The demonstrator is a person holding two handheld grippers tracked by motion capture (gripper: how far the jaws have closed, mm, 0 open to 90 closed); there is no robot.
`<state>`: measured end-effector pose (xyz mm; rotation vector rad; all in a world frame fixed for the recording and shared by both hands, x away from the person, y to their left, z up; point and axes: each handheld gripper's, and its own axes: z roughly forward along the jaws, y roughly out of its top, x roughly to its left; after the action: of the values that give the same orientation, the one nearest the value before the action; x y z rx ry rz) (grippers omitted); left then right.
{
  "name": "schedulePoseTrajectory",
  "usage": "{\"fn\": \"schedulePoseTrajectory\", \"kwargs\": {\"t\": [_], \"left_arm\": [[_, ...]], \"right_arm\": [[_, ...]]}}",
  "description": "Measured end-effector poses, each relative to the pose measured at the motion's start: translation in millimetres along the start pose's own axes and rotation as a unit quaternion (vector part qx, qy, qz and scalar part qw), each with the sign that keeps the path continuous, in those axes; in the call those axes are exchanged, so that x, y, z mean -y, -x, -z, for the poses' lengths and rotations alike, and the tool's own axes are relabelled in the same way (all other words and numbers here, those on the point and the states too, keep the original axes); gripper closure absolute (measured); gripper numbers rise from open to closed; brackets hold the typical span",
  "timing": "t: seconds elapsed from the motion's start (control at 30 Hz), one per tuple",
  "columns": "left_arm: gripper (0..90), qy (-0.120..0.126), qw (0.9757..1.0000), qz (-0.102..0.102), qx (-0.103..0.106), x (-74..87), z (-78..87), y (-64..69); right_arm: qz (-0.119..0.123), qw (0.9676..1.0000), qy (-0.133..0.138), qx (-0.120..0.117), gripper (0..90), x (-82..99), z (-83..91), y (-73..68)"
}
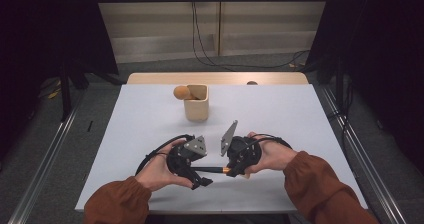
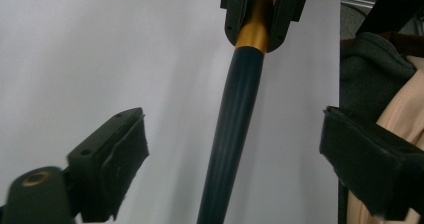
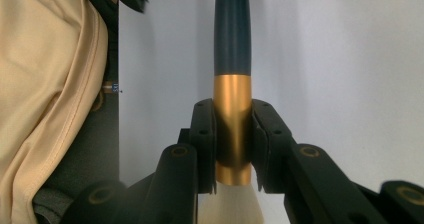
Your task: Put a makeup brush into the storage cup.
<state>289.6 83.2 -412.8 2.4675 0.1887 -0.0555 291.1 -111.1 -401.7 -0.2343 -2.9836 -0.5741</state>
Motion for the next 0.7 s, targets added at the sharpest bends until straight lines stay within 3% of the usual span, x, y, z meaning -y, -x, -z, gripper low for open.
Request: {"fn": "schedulePoseTrajectory", "kwargs": {"t": [0.2,0.53,0.7], "left_arm": [[17.7,-0.004,0.9999,-0.007,0.011,-5.9,-6.4,1.5],[46.1,0.0,0.9997,-0.009,0.022,-7.0,-11.7,1.4],[53.6,0.0,0.9996,-0.005,0.029,-4.0,-14.5,1.7]], "right_arm": [[0.005,1.0,0.005,0.002,74.1,-1.0,-0.6,-0.2],[0.007,0.9999,0.007,0.002,74.2,-2.5,-3.0,-1.3],[0.011,0.9999,0.009,0.001,74.2,-2.4,-4.4,-1.1]]}}
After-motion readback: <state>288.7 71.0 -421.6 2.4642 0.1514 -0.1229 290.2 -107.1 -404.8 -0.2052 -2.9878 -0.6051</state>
